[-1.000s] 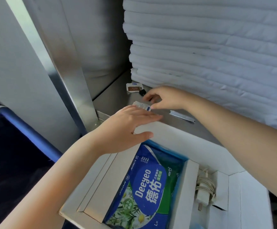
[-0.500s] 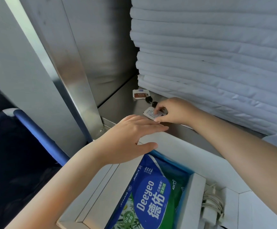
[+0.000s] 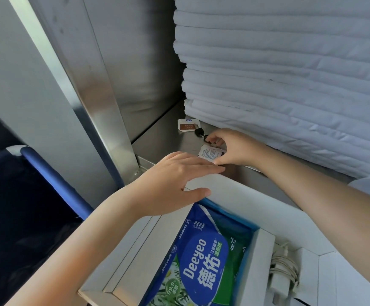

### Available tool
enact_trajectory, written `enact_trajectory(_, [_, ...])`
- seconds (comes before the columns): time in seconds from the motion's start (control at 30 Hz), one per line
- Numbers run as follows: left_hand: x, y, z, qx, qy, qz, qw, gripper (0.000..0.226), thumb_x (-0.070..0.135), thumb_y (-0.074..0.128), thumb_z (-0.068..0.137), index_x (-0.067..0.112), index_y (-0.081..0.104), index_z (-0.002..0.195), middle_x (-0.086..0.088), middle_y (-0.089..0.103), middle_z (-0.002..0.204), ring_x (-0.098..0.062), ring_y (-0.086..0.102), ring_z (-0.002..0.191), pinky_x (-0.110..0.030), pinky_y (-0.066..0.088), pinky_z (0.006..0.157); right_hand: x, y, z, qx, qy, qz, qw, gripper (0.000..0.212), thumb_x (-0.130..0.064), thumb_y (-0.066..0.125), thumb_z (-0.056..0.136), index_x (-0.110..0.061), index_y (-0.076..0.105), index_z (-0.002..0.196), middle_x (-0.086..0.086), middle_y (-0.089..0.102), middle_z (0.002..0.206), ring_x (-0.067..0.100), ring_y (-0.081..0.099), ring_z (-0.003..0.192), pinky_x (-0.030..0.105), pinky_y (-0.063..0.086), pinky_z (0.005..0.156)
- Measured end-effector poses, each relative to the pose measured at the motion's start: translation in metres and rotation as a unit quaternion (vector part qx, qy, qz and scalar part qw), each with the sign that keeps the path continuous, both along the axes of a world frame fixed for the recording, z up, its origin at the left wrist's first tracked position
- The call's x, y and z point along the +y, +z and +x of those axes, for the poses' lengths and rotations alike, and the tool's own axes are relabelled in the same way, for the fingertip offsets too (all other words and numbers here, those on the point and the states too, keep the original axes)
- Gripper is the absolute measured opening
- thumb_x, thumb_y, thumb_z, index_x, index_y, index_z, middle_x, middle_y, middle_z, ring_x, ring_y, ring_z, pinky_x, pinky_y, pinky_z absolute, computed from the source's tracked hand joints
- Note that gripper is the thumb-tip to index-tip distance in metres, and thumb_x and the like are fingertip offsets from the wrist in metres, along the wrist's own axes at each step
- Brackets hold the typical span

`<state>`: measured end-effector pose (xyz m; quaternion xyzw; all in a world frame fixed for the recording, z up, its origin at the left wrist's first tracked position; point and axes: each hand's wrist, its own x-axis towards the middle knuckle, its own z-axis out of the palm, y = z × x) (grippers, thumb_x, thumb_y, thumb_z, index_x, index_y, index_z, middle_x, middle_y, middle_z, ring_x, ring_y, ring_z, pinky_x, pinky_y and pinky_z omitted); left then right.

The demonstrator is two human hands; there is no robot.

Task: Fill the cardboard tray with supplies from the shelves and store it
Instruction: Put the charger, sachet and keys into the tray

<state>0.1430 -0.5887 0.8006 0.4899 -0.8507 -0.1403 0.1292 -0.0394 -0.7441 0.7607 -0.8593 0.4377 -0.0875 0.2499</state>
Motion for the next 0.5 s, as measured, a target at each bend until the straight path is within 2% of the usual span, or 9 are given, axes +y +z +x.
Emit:
enact_trajectory(0.1, [-0.0005, -0.0013, 0.0003, 0.001, 0.002, -0.001, 1.000, 0.050, 0.044, 0.047, 0.094, 0.045, 0.034, 0.142, 0.025, 0.042, 0.142, 0.004, 0.031, 0.130, -0.022, 0.016, 0.113, -0.0041, -0.0001, -0.0039, 0.031, -0.019, -0.032, 0.999, 0.051, -0.025, 0.078, 0.073, -0.018, 0.058, 0.119, -0.004, 0.061, 0.111, 0.010, 0.056, 0.094, 0.027, 0.047, 0.081])
enact_trajectory(0.23, [-0.0006, -0.0021, 0.0007, 0.005, 0.002, -0.004, 1.000, 0.050, 0.043, 0.048, 0.094, 0.044, 0.035, 0.142, 0.024, 0.043, 0.141, 0.004, 0.032, 0.129, -0.022, 0.017, 0.111, -0.0061, -0.0019, -0.0042, 0.070, -0.027, -0.031, 0.997, 0.047, -0.023, 0.076, 0.074, -0.017, 0.060, 0.118, -0.002, 0.063, 0.103, 0.014, 0.059, 0.091, 0.036, 0.051, 0.082])
enact_trajectory(0.5, [-0.0017, -0.0034, 0.0009, 0.008, 0.003, -0.004, 1.000, 0.050, 0.042, 0.049, 0.093, 0.045, 0.034, 0.141, 0.024, 0.043, 0.141, 0.005, 0.031, 0.128, -0.019, 0.015, 0.109, -0.0063, -0.0006, -0.0032, 0.050, -0.039, -0.026, 0.998, 0.045, -0.019, 0.081, 0.067, -0.017, 0.064, 0.108, 0.001, 0.063, 0.100, 0.016, 0.058, 0.087, 0.027, 0.045, 0.070])
